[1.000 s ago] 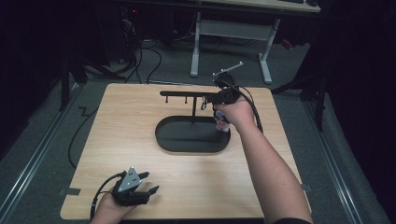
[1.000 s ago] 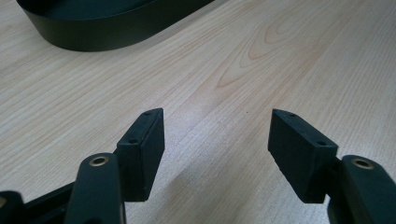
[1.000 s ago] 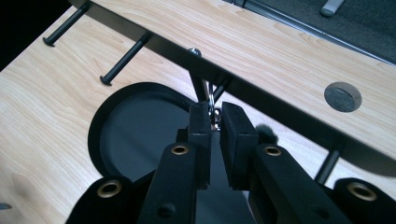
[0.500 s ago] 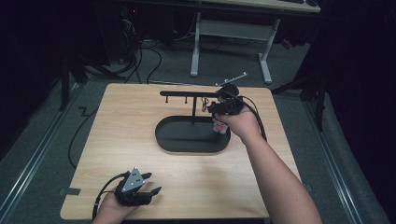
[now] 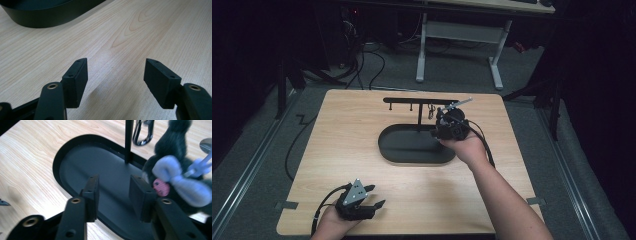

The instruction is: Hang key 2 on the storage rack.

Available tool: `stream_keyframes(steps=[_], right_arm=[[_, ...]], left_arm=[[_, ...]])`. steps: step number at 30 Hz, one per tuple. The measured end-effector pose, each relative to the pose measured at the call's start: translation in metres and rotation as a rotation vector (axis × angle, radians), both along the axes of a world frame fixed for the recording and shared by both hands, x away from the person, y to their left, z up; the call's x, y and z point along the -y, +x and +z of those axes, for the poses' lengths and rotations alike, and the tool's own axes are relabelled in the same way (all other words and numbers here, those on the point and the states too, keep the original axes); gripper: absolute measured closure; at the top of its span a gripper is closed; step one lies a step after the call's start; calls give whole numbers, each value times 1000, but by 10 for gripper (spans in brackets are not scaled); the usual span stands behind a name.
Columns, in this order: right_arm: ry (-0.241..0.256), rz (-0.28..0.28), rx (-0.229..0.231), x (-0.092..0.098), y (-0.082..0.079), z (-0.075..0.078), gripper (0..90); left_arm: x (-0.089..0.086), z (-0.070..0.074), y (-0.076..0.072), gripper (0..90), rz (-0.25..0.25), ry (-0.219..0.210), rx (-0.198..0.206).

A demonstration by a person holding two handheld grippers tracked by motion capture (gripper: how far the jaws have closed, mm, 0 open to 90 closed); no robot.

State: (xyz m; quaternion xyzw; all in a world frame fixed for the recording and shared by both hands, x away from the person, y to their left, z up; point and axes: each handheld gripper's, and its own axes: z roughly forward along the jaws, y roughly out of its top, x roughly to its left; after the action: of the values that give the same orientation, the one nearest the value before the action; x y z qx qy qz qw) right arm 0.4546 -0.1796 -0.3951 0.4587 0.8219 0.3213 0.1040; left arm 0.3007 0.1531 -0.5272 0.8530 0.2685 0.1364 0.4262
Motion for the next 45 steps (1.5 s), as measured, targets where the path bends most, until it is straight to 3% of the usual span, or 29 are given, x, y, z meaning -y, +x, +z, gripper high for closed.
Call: stream_keyframes(steps=[4, 11, 17, 28, 31, 35, 37, 39, 42, 45], right_arm=[[23, 8, 18, 3, -12, -12, 556], [52, 12, 95, 12, -40, -25, 453], [59, 8, 120, 23, -65, -42, 397], [104, 2, 190, 61, -118, -85, 320], [111, -25, 206, 76, -134, -98, 290], [140, -104, 238, 105, -160, -110, 211], [124, -146, 280, 125, -178, -115, 178], [107, -199, 292, 144, -191, -119, 154], [90, -267, 293, 157, -198, -123, 155], [106, -275, 300, 158, -196, -124, 155]], left_arm=[[0, 0, 1, 362, 7, -14, 2], [1, 0, 3, 359, 8, -20, -3], [3, 1, 4, 358, 7, -33, -1], [4, 1, 11, 356, 24, -50, -7], [6, 1, 12, 356, 23, -59, -7], [9, 2, 13, 357, 15, -66, -12], [11, 2, 12, 356, 5, -66, -17], [14, 2, 11, 357, -5, -72, -16], [20, 1, 9, 354, -17, -61, -11], [23, 2, 8, 352, -19, -56, -5]])
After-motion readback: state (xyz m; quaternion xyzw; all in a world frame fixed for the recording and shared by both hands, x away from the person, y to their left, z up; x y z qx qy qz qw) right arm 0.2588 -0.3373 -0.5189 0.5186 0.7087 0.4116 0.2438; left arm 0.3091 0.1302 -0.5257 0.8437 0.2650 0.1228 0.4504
